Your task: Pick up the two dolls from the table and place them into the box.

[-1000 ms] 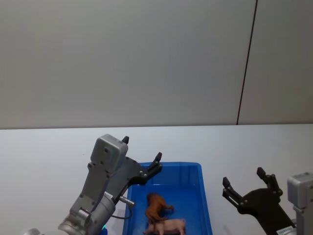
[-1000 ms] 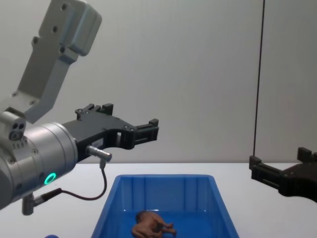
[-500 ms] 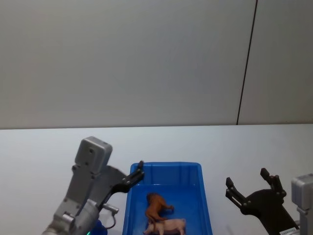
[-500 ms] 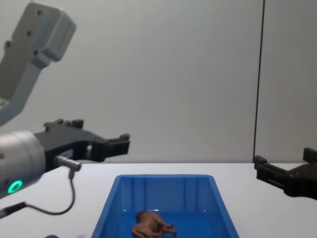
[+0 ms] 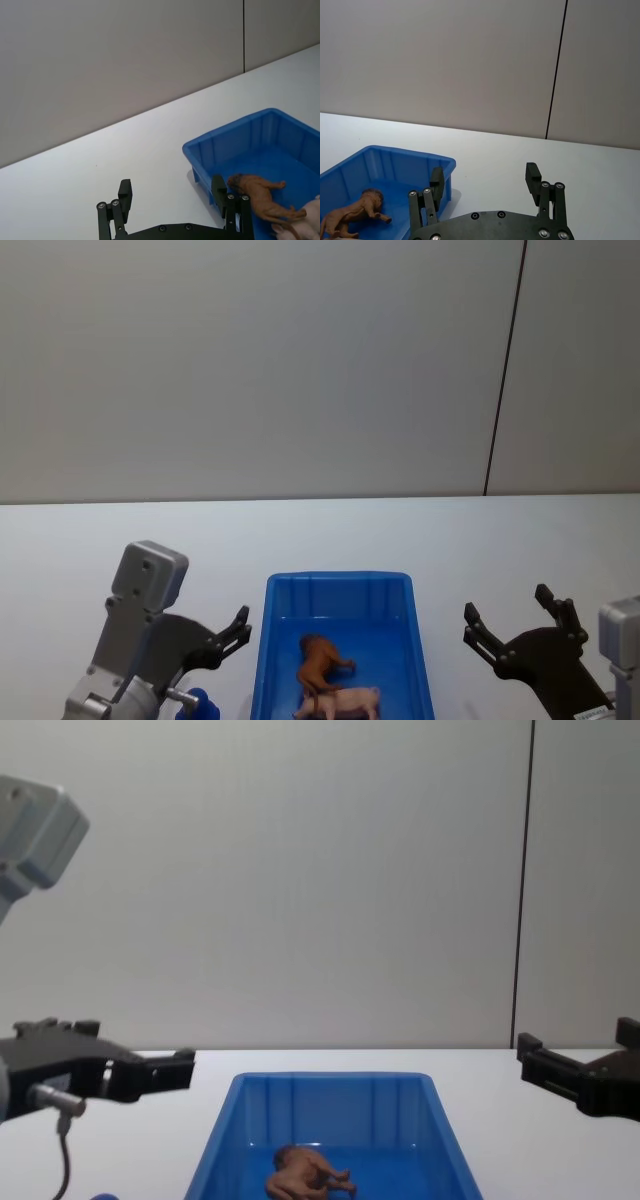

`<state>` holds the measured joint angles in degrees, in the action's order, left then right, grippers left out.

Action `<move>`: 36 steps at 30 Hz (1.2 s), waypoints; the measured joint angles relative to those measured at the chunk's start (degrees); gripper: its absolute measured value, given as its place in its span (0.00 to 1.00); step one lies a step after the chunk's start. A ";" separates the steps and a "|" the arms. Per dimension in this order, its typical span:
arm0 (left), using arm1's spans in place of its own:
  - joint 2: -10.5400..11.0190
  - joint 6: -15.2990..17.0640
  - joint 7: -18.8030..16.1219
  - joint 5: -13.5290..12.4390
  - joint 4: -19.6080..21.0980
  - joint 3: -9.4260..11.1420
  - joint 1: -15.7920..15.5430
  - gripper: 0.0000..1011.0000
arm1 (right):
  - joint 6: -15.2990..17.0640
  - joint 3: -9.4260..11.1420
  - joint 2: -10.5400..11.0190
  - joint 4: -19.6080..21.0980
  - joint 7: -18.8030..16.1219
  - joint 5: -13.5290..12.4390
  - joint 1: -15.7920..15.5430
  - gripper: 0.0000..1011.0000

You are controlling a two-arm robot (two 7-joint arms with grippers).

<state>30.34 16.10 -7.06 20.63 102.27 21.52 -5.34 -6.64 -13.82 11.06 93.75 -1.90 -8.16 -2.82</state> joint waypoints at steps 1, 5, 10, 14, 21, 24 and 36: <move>0.00 0.00 0.00 0.00 0.00 0.00 0.00 0.99 | 0.00 0.00 0.00 0.00 0.01 0.00 0.00 0.99; 0.68 0.88 -0.04 1.37 0.00 -0.54 0.80 0.99 | 0.00 0.01 0.02 0.03 0.04 -0.03 -0.02 0.99; 1.15 1.40 0.16 2.73 -0.68 -1.01 1.50 0.99 | 0.00 0.01 0.05 0.06 0.06 -0.04 -0.05 0.99; 1.26 1.59 0.58 3.57 -1.36 -1.22 1.83 0.99 | 0.00 0.01 0.06 0.09 0.08 -0.04 -0.07 0.99; 1.21 1.88 1.51 4.65 -2.88 -1.48 2.21 0.99 | 0.00 0.00 0.06 0.09 0.09 -0.04 -0.09 0.99; 1.07 2.01 1.94 4.99 -3.59 -1.53 2.28 0.99 | 0.00 0.00 0.06 0.09 0.09 -0.04 -0.10 0.99; 0.37 2.74 3.90 5.52 -5.82 -1.64 2.09 0.99 | 0.01 0.00 0.06 0.09 0.09 -0.03 -0.10 0.99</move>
<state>30.71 18.84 -3.16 26.15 96.45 19.88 -3.25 -6.63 -13.82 11.12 93.84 -1.81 -8.19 -2.91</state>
